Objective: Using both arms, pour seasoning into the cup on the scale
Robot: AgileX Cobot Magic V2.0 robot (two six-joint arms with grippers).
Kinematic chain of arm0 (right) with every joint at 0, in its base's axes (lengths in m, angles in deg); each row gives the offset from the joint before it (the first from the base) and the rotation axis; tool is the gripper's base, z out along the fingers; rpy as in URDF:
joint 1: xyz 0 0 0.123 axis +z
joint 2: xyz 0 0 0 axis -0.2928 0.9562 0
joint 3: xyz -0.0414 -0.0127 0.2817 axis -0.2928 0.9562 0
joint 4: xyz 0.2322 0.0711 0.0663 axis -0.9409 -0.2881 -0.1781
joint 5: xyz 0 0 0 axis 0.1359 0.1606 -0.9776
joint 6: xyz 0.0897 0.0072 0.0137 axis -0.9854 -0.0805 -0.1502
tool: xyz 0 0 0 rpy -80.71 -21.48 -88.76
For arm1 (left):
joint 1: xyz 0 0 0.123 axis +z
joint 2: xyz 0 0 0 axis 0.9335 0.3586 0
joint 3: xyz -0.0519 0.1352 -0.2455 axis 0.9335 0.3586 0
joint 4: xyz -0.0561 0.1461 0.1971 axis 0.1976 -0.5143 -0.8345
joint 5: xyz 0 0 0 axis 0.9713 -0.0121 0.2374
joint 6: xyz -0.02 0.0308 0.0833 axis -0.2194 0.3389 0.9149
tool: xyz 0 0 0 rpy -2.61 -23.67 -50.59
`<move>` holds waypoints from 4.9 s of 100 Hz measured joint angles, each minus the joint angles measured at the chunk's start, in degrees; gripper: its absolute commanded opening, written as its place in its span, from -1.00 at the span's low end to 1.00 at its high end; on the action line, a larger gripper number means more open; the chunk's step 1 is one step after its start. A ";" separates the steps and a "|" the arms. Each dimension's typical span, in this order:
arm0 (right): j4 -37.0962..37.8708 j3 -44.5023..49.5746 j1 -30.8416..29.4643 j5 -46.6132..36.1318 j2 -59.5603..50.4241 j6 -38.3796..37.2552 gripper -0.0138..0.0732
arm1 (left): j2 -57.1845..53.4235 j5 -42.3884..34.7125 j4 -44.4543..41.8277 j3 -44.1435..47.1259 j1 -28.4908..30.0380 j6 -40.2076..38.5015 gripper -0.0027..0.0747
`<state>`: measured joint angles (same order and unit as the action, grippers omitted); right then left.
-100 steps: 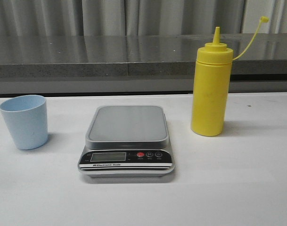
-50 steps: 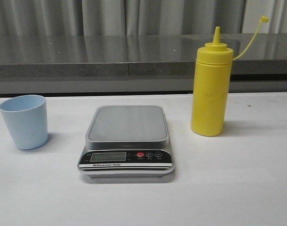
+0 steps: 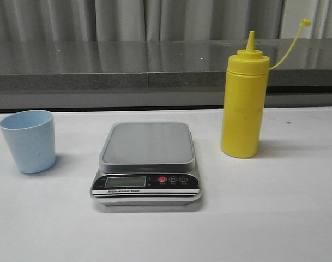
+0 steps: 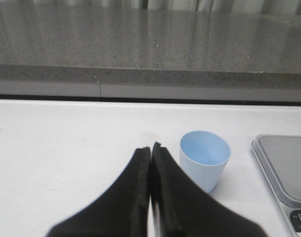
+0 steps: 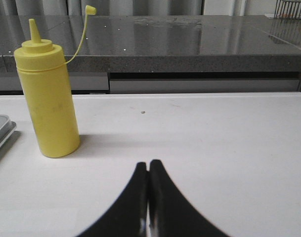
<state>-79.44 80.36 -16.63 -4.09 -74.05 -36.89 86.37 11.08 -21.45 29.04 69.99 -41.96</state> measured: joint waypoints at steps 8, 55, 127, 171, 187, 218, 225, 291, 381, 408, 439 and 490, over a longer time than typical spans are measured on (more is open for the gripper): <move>0.00 0.00 0.00 0.00 0.00 0.00 -0.82 | 6.05 2.71 0.00 -3.90 0.00 0.00 -0.97; 0.00 0.00 0.00 0.00 0.00 0.00 -0.82 | 37.49 7.54 0.64 -22.84 -0.28 0.00 0.20; 0.00 0.00 0.00 0.00 0.00 0.00 -0.82 | 73.34 22.49 2.14 -45.97 -7.00 1.80 0.17; 0.00 0.00 0.00 0.00 0.00 0.00 -0.82 | 85.50 22.18 2.63 -51.27 -7.00 1.80 -0.06; 0.00 0.00 0.00 0.00 0.00 0.00 -0.82 | 86.77 22.18 3.71 -52.03 -7.00 1.80 -0.52; 0.00 0.00 0.00 0.00 0.00 0.00 -0.82 | 86.77 22.42 4.44 -52.41 -7.11 1.80 -0.98; 0.00 0.00 0.00 0.00 0.00 0.00 -0.82 | 86.77 23.51 4.44 -53.14 -7.07 1.80 -0.98; 0.00 0.00 0.00 0.00 0.00 0.00 -0.82 | 85.22 28.77 5.42 -69.14 -22.40 4.41 -0.98; 0.00 0.00 0.00 0.00 0.00 0.00 -0.82 | 92.56 25.51 5.42 -69.17 -27.93 4.41 -0.03; 0.00 0.00 0.00 0.00 0.00 0.00 -0.82 | 89.57 25.41 5.42 -69.17 -27.93 4.41 -0.04; 0.00 0.00 0.00 0.00 0.00 0.00 -0.82 | 78.46 20.51 5.56 -61.17 -26.29 4.41 -0.35; 0.00 0.00 0.00 0.00 0.00 0.00 -0.82 | 51.37 11.54 5.56 -38.96 -20.19 4.41 -0.56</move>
<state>-79.44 80.36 -16.63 -4.09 -74.05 -36.89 137.74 22.62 -15.89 -9.92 49.80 -37.56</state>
